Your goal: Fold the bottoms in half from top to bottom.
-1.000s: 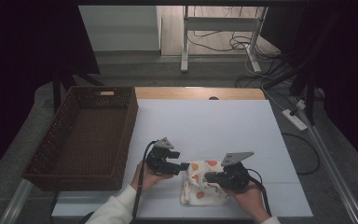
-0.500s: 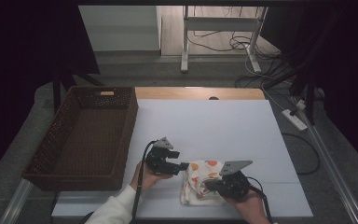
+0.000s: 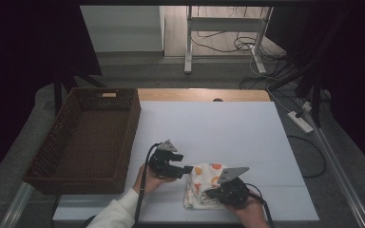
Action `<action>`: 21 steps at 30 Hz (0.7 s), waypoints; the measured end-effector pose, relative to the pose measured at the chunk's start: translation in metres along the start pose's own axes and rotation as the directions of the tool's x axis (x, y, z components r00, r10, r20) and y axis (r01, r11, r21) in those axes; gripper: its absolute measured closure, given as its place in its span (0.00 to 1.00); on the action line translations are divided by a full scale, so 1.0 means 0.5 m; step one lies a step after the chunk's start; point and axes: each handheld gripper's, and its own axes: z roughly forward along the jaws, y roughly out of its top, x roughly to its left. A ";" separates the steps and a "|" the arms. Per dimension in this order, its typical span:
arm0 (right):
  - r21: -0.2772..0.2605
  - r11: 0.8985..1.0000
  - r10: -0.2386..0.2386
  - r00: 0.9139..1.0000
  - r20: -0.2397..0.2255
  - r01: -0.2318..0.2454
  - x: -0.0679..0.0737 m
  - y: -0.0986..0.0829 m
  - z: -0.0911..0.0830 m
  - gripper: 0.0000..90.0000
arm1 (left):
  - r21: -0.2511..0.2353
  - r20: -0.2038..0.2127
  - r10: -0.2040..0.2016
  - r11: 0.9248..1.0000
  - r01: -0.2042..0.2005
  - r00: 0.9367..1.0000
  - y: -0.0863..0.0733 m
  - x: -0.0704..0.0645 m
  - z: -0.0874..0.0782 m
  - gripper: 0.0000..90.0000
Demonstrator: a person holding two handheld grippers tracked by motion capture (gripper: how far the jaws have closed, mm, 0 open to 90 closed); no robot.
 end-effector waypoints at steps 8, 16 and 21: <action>0.003 1.000 -0.031 1.000 -0.006 0.031 0.023 -0.006 -0.010 0.99 | -0.001 -0.002 0.002 1.000 -0.002 1.000 0.000 0.000 -0.001 0.36; -0.104 0.994 -0.011 1.000 0.017 0.013 0.018 0.000 -0.072 0.99 | -0.002 -0.004 0.000 1.000 0.000 1.000 0.000 0.001 -0.001 0.36; -0.132 0.991 0.020 0.998 0.060 -0.012 -0.010 0.001 -0.086 0.99 | -0.005 -0.004 -0.001 1.000 0.001 1.000 0.001 0.002 -0.002 0.36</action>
